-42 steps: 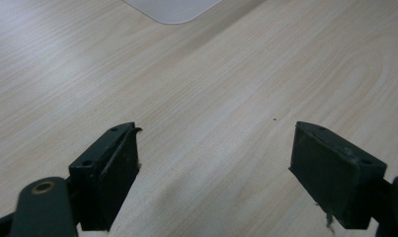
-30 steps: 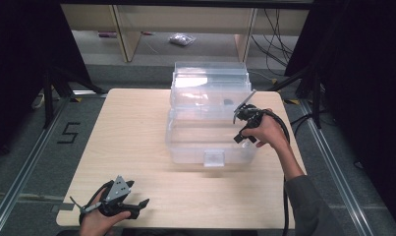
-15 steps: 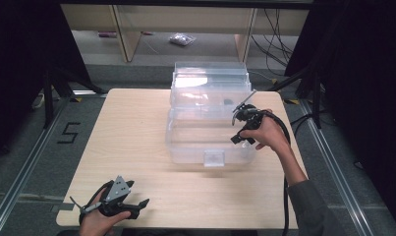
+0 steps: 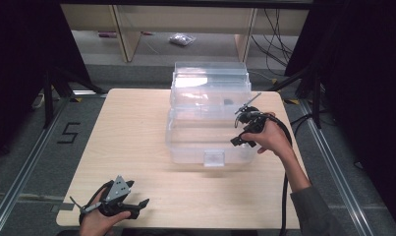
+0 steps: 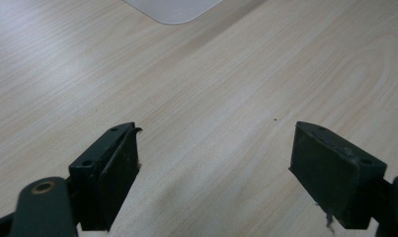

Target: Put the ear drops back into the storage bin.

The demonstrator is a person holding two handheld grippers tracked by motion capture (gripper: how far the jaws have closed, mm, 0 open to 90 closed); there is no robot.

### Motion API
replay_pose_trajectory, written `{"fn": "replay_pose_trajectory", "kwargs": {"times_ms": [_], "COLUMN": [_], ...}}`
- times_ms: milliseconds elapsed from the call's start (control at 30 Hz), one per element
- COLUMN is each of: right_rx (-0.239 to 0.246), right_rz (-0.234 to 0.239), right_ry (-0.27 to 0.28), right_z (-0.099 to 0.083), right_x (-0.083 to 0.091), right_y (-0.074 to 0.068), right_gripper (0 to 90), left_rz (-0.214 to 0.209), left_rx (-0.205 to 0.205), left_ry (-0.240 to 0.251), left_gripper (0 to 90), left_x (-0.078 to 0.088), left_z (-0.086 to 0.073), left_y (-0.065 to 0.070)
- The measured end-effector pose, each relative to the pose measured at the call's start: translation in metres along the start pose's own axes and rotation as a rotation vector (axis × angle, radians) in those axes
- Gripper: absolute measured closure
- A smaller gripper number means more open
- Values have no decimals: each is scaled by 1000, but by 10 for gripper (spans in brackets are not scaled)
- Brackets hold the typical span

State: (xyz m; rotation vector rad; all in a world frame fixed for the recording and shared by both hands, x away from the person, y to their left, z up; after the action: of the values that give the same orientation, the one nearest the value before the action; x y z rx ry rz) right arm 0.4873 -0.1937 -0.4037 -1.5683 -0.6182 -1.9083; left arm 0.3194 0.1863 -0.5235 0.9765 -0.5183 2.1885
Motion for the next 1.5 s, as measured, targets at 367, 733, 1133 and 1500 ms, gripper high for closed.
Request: {"fn": "replay_pose_trajectory", "kwargs": {"times_ms": [367, 733, 1133, 1500], "right_rx": [2, 0, 34, 72], "right_rz": [10, 26, 28, 39], "right_ry": [54, 94, 148, 173], "right_z": [-14, -27, -41, -46], "right_x": [5, 8, 11, 8], "right_y": [-6, -13, -26, -37], "right_gripper": [248, 240, 224, 219], "left_rz": [-14, -14, -8, -9], "left_rx": [19, 19, 17, 16], "left_ry": [-1, -1, -12, -13], "left_gripper": [180, 180, 180, 180], "left_x": [0, 0, 0, 0], "left_z": [0, 0, -1, -1], "left_y": [2, 2, 2, 2]}}
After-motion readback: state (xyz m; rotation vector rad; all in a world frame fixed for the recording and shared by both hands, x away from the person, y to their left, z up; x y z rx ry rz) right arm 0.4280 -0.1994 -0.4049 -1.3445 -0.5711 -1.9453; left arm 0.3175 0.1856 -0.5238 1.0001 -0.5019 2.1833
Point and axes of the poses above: each handheld gripper's, and its own axes: x roughly backward along the jaws, z roughly out of its top, y roughly to its right, the point moved 4 cm from there along -x, roughly forward along the jaws, and after that the axes turned 12 degrees about -y, right-handed, at the moved point
